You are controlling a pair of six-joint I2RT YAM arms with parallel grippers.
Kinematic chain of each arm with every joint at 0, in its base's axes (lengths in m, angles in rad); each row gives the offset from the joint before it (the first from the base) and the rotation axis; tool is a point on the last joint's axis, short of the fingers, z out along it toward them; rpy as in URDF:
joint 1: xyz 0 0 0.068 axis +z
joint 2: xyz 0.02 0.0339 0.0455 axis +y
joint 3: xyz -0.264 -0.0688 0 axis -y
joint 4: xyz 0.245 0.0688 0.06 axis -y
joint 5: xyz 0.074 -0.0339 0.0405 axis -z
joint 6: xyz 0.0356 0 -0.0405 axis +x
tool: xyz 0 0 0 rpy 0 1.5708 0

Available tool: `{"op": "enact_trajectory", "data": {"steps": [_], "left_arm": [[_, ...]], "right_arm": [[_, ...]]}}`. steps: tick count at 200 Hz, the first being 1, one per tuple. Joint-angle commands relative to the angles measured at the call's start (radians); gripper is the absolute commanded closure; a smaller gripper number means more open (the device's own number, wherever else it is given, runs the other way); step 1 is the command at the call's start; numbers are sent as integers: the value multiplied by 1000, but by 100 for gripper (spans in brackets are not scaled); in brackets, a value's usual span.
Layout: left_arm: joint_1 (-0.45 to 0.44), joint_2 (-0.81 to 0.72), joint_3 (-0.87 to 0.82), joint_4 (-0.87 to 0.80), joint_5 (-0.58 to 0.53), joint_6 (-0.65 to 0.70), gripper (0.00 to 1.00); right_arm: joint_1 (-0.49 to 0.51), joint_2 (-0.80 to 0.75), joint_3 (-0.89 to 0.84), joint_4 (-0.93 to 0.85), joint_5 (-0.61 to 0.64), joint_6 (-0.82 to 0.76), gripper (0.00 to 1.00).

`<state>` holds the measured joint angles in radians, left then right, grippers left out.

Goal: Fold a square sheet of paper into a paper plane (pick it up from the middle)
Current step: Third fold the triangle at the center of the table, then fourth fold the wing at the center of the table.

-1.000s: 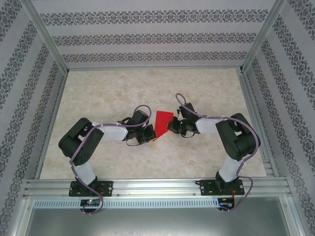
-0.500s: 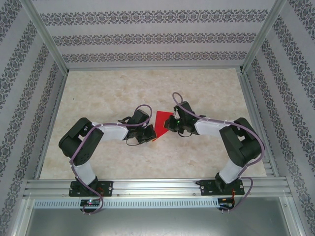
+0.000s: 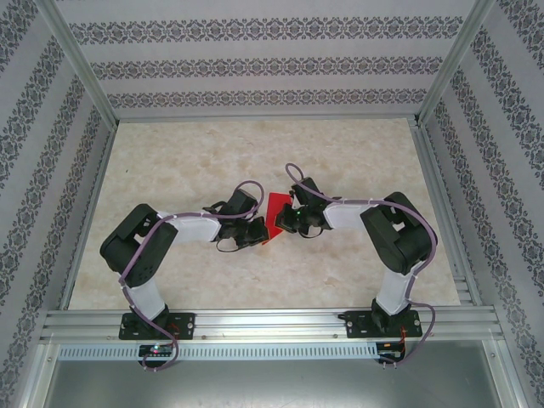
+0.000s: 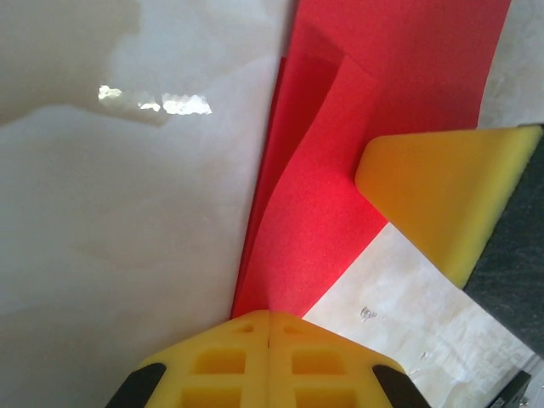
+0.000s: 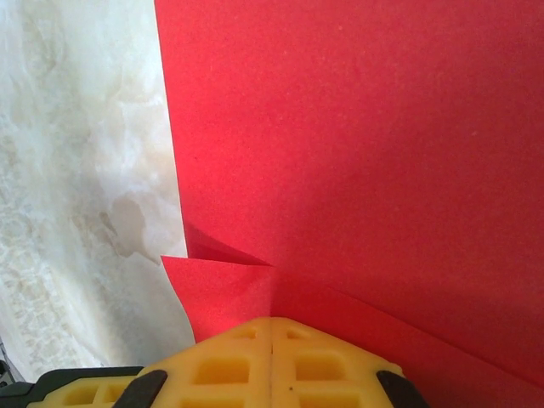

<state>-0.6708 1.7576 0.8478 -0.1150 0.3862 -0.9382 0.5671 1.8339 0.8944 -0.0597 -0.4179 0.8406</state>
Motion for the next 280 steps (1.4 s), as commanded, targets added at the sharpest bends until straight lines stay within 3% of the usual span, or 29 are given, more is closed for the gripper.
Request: {"op": "enact_trajectory", "data": {"steps": [1, 49, 123, 167, 216, 280], "left_arm": [[-13, -11, -48, -192, 4, 75, 100], [-18, -33, -61, -221, 49, 132, 100], [-28, -68, 78, -377, 0, 258, 100], [-26, -102, 188, -349, -53, 242, 100], [-26, -25, 263, -295, -159, 208, 100], [-23, 112, 357, -299, -211, 202, 100]], "right_arm": [[-10, 61, 0, -97, 66, 8, 98], [-10, 69, 13, -124, 78, 6, 98], [-9, 2, 41, -112, 8, -10, 97], [-17, -139, 47, -88, 9, 15, 84], [-98, -263, -97, -23, 63, 78, 65], [-133, -223, -132, 2, 22, 63, 61]]}}
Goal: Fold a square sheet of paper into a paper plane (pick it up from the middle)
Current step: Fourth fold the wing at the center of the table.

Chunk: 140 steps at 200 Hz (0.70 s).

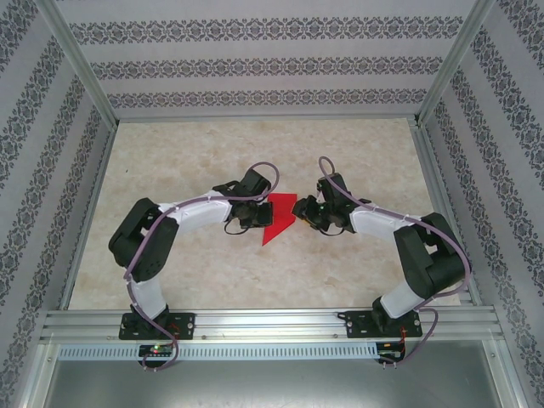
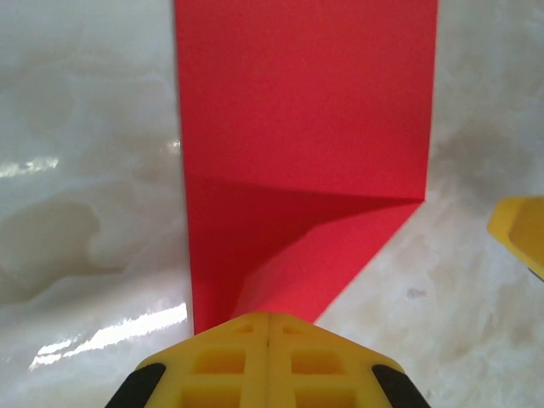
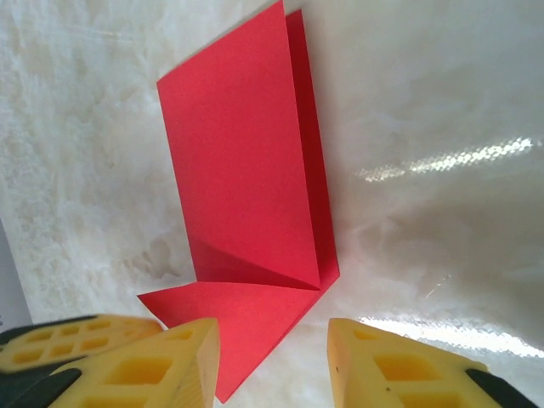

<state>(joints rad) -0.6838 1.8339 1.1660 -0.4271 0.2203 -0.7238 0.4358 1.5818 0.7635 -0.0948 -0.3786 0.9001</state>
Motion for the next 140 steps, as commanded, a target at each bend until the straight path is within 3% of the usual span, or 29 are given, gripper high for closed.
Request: {"op": "enact_trajectory", "data": {"steps": [1, 83, 140], "left_arm": [[-10, 37, 40, 13, -46, -12, 100], [-3, 42, 36, -13, -86, -9, 100], [3, 46, 38, -14, -80, -12, 100]], "right_arm": [[-2, 30, 0, 37, -19, 3, 61], [33, 130, 67, 55, -76, -32, 61], [46, 159, 59, 203, -189, -1, 63]]}}
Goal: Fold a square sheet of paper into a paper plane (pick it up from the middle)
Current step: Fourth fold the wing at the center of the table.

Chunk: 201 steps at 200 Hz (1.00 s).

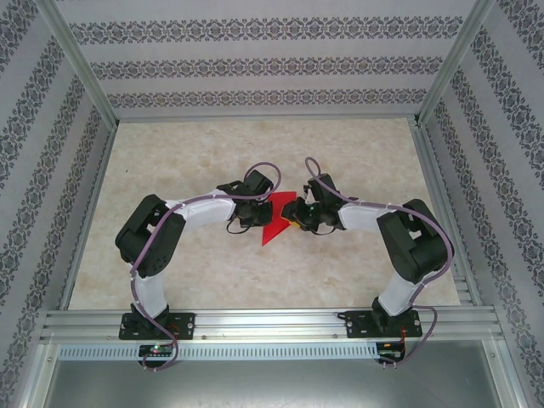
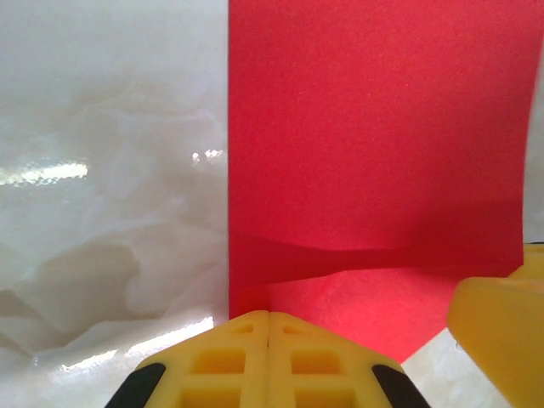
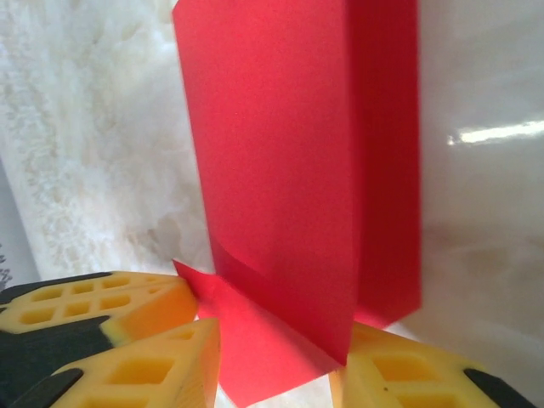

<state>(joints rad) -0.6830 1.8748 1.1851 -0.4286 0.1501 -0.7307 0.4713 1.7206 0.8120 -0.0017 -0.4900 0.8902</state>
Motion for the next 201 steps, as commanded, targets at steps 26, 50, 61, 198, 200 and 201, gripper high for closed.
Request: {"op": "enact_trajectory", "data": {"steps": [26, 50, 61, 198, 200, 201], "left_arm": [[6, 5, 18, -13, -13, -7, 100], [12, 4, 19, -12, -10, -6, 100], [14, 0, 18, -12, -8, -6, 100], [81, -276, -179, 209, 177, 129, 41], [81, -282, -183, 217, 179, 131, 39], [81, -285, -185, 219, 179, 132, 38]], "right_arm": [[11, 27, 0, 147, -103, 13, 64], [12, 42, -2, 150, -112, 5, 65], [12, 49, -1, 149, -111, 1, 67], [-5, -149, 47, -154, 91, 63, 99], [-5, -154, 47, -155, 94, 67, 99], [-5, -157, 47, -155, 95, 69, 99]]}}
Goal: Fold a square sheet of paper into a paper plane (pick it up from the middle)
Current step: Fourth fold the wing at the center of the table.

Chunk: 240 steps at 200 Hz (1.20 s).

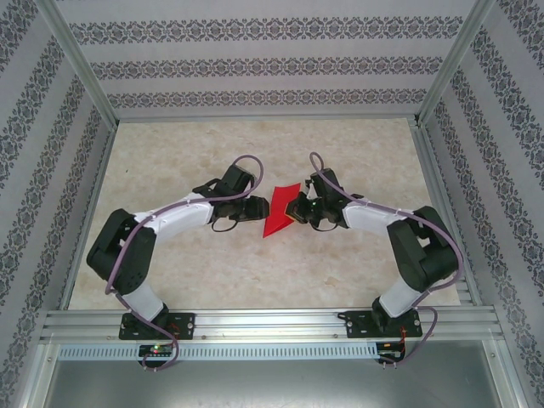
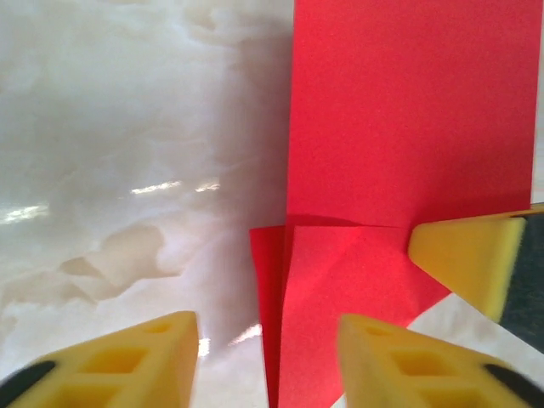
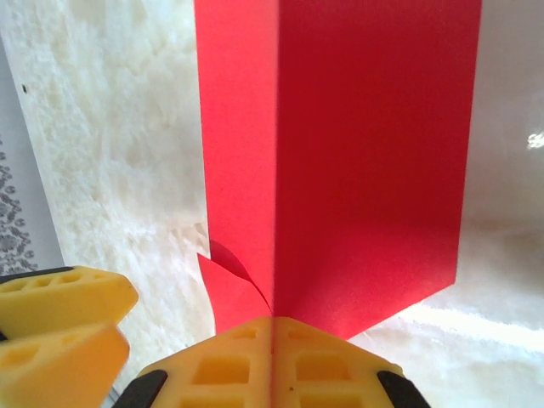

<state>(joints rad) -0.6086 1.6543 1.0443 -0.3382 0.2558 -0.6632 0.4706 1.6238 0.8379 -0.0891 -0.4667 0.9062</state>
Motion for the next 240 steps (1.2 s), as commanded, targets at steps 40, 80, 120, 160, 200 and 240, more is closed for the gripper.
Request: {"op": "enact_trajectory", "data": {"steps": [40, 80, 120, 160, 200, 240], "left_arm": [[7, -180, -92, 175, 64, 127, 6], [7, -261, -135, 198, 4, 183, 0], [7, -296, -234, 334, 12, 237, 2], [-8, -252, -313, 489, 17, 325, 11], [-41, -203, -396, 658, 38, 469, 16], [-71, -99, -381, 722, 157, 605, 30]], "right_arm": [[8, -102, 104, -210, 129, 49, 99], [34, -90, 166, -252, 154, 42, 99], [51, -38, 148, -214, 159, 77, 99], [52, 6, 94, -109, 138, 142, 99], [35, 21, 44, -42, 91, 212, 99], [5, 15, 25, -45, 58, 233, 99]]}}
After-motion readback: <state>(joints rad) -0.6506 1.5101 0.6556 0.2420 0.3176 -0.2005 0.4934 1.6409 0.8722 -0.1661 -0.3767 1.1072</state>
